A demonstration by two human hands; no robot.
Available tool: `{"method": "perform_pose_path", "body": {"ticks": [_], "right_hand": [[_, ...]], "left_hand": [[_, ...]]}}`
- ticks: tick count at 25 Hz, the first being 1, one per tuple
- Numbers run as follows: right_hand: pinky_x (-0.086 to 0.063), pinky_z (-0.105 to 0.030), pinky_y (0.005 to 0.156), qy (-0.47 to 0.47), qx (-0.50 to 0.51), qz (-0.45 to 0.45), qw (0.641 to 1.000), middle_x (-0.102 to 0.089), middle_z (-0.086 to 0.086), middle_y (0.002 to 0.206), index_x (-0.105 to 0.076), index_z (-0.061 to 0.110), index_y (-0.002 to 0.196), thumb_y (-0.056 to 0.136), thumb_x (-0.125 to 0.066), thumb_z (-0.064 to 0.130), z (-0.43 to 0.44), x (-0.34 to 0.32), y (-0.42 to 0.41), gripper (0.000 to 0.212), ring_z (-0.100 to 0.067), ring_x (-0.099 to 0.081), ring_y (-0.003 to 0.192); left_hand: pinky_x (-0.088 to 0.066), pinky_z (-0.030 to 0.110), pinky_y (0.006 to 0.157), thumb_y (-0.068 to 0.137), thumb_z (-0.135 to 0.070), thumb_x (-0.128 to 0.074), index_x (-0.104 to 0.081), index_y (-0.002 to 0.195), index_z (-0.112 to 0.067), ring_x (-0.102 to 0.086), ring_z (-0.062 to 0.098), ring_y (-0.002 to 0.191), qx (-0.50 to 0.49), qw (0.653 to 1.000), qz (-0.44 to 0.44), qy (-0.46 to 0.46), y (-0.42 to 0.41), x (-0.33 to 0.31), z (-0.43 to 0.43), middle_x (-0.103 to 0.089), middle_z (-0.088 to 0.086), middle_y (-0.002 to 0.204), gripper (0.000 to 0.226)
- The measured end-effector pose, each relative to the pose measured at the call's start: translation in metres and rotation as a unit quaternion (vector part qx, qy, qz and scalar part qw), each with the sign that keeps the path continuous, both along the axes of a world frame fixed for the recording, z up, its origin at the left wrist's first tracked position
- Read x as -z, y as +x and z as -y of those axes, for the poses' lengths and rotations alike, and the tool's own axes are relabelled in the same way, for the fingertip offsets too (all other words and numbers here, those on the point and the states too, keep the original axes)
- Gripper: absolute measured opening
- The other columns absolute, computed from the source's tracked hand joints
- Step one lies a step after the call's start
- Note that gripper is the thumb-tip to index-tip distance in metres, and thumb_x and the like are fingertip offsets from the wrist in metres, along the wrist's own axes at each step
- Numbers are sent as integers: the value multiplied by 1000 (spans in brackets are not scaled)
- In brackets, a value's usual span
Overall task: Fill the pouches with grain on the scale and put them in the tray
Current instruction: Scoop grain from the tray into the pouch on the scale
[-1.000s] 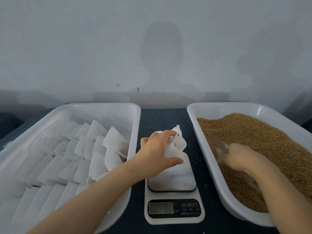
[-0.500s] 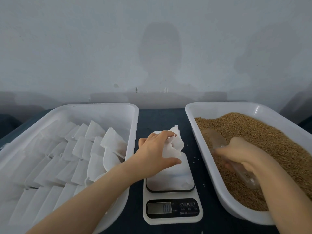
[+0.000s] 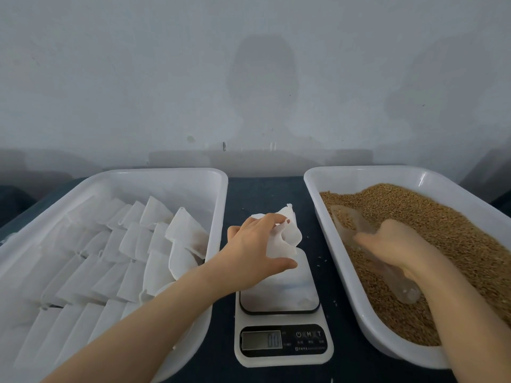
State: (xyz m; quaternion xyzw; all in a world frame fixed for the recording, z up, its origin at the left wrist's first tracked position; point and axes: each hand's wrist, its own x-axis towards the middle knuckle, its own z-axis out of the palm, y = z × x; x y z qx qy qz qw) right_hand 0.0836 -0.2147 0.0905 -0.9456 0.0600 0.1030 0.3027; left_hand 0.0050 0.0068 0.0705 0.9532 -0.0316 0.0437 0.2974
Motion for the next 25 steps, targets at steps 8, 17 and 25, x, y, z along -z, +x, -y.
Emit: {"method": "perform_pose_path", "body": {"ticks": [8,17,25], "right_hand": [[-36,-25,47,-79,-7,42,996,-58,-8,71,-57,0,92,92,-54,29,0,3,4,29,-19,-56,60],[-29,-41,91,-209,54,221,951,-55,1,74,-58,19,94,92,-56,25,-2,1,3,6,-21,-48,78],[-30,-56,104,-147,-65,297,942,-58,-8,121,-56,17,124,94,-50,26,-5,-3,2,32,-32,-45,117]], "left_hand": [[-27,29,100,78,-51,-70,-33,134,-39,-32,8,105,-6,1000,-9,-29,1,1,-2,-38,-20,118,68],[-49,19,83,76,-42,-75,-39,135,-32,-57,6,102,-23,989,-38,-141,8,-1,-9,-56,-15,120,70],[-50,24,88,78,-37,-75,-40,136,-26,-57,11,105,-42,986,-52,-155,10,0,-11,-56,-9,122,68]]}}
